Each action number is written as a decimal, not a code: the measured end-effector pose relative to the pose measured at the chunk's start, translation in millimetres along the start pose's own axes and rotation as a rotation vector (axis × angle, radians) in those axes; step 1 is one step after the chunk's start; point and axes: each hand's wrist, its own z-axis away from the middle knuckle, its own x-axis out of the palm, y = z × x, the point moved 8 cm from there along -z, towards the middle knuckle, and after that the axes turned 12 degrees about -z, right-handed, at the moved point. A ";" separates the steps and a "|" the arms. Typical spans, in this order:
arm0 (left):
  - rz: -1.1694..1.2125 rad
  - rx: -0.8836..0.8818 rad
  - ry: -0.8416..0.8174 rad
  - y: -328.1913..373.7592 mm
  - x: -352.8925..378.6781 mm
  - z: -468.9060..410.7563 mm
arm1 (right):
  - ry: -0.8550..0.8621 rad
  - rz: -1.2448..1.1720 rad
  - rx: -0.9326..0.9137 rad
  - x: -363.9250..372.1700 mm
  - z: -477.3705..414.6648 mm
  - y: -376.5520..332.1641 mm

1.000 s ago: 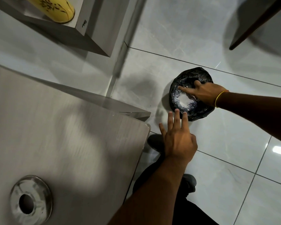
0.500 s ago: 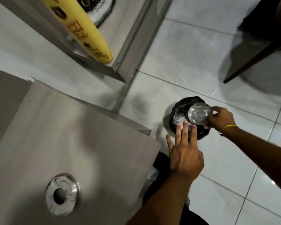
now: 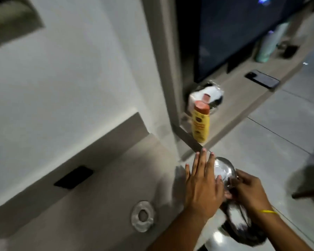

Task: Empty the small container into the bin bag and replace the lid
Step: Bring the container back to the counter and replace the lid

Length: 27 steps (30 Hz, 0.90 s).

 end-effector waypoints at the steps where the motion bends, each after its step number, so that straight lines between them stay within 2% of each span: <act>1: 0.017 -0.071 0.062 -27.5 -23.4 2.2 | -0.062 0.058 -0.031 34.1 3.7 -13.8; 6: -0.061 -0.344 0.293 -170.3 -105.7 69.0 | -0.347 0.423 -0.217 205.3 46.2 -42.2; 9: -0.140 -0.553 0.241 -249.0 -111.4 138.5 | -0.507 0.597 -0.252 286.4 78.0 -20.6; 12: -0.187 -0.677 0.132 -292.9 -90.1 213.5 | -0.634 0.721 -0.260 334.0 100.4 18.2; 17: -0.230 -0.741 0.045 -305.9 -39.6 305.7 | -0.777 0.957 -0.249 369.2 126.4 81.3; 27: -0.253 -0.868 -0.029 -300.9 14.4 343.5 | -0.772 1.035 -0.252 372.1 128.9 130.6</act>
